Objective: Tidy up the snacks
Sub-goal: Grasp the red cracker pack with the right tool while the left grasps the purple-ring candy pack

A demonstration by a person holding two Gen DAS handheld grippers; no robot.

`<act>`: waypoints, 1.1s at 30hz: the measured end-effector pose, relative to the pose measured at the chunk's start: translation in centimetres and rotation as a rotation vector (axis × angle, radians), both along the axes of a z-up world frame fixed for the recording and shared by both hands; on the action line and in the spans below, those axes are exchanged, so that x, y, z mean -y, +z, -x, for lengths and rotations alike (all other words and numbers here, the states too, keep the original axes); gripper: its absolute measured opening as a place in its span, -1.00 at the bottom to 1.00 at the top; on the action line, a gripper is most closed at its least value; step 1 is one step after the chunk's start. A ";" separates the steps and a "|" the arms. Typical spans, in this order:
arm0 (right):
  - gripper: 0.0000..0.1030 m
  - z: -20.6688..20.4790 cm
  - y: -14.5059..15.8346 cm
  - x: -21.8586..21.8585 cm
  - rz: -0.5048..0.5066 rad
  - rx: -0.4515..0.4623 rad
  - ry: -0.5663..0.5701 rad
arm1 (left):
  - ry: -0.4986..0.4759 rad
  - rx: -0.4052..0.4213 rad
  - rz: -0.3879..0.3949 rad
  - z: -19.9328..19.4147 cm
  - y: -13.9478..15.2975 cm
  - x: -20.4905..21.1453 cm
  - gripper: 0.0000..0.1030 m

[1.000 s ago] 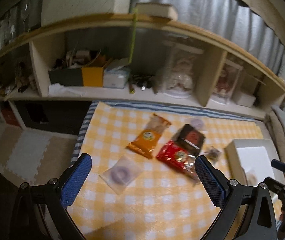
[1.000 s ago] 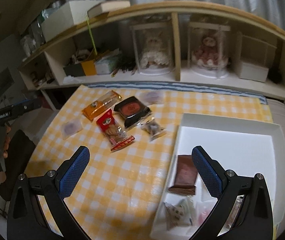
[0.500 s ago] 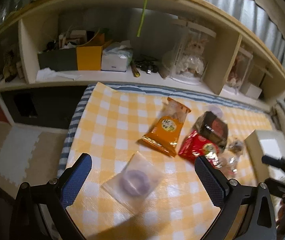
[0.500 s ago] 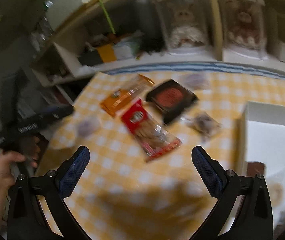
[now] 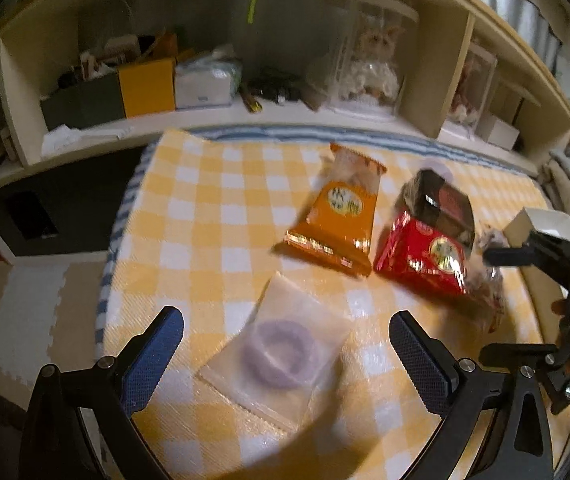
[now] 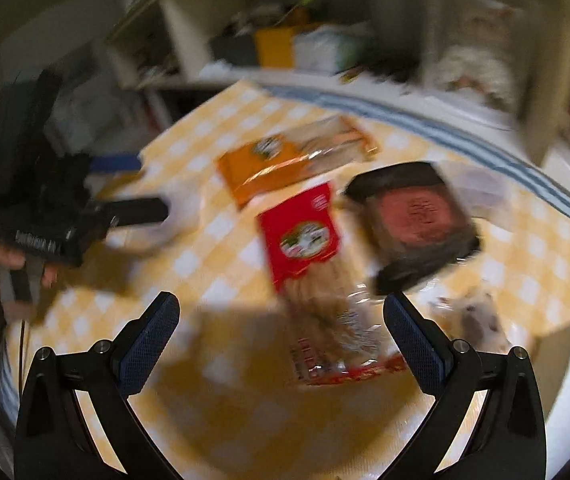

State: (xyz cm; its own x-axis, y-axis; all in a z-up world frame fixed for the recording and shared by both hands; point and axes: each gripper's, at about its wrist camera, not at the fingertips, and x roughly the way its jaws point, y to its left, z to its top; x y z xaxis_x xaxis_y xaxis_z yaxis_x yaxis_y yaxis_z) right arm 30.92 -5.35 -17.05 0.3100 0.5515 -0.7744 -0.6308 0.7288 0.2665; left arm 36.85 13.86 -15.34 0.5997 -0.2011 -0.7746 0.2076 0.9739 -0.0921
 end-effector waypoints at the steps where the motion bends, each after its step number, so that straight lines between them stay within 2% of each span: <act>1: 0.99 0.0 -0.1 -0.1 0.019 0.007 0.022 | -0.007 -0.009 -0.003 0.0 -0.2 0.1 1.00; 3: 0.89 0.2 -0.3 0.0 0.032 -0.006 0.031 | -0.019 -0.034 -0.009 0.0 -0.6 0.2 1.00; 6: 0.49 0.3 -0.5 0.5 0.046 -0.029 0.007 | -0.032 -0.056 -0.013 0.0 -1.0 0.5 1.00; 8: 0.14 0.7 -0.7 0.8 0.088 -0.029 -0.026 | -0.042 -0.065 -0.009 0.2 -1.0 0.8 0.95; 10: 0.04 1.0 -0.8 1.0 0.110 -0.036 -0.044 | -0.065 -0.085 0.009 0.6 -0.9 1.1 0.86; 14: 0.04 2.8 -0.7 1.6 0.144 -0.049 -0.068 | -0.106 -0.115 0.010 1.6 -0.9 1.8 0.74; 19: 0.04 5.5 -0.4 2.3 0.159 -0.078 -0.065 | -0.102 -0.160 0.045 1.8 -0.4 2.1 0.37; 24: 0.08 7.7 0.0 3.2 0.169 -0.115 -0.050 | -0.045 -0.175 0.046 1.2 0.1 2.4 0.44; 26: 0.42 8.0 0.5 3.4 0.177 -0.098 -0.057 | -0.002 -0.177 0.031 0.9 0.2 2.7 0.55; 29: 0.45 7.3 0.9 3.1 0.196 -0.072 -0.066 | 0.073 -0.208 0.032 0.4 -0.2 3.3 0.63; 33: 0.45 5.9 0.8 2.5 0.196 -0.096 -0.065 | 0.159 -0.236 0.047 -0.4 -0.3 4.4 0.83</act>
State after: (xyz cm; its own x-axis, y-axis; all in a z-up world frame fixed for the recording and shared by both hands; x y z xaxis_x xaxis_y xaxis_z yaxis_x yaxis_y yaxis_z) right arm 25.07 -7.81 -16.29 0.2595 0.3686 -0.8926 -0.5592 0.8109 0.1723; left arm 37.24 9.46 -15.65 0.4312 -0.1584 -0.8882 0.0204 0.9859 -0.1660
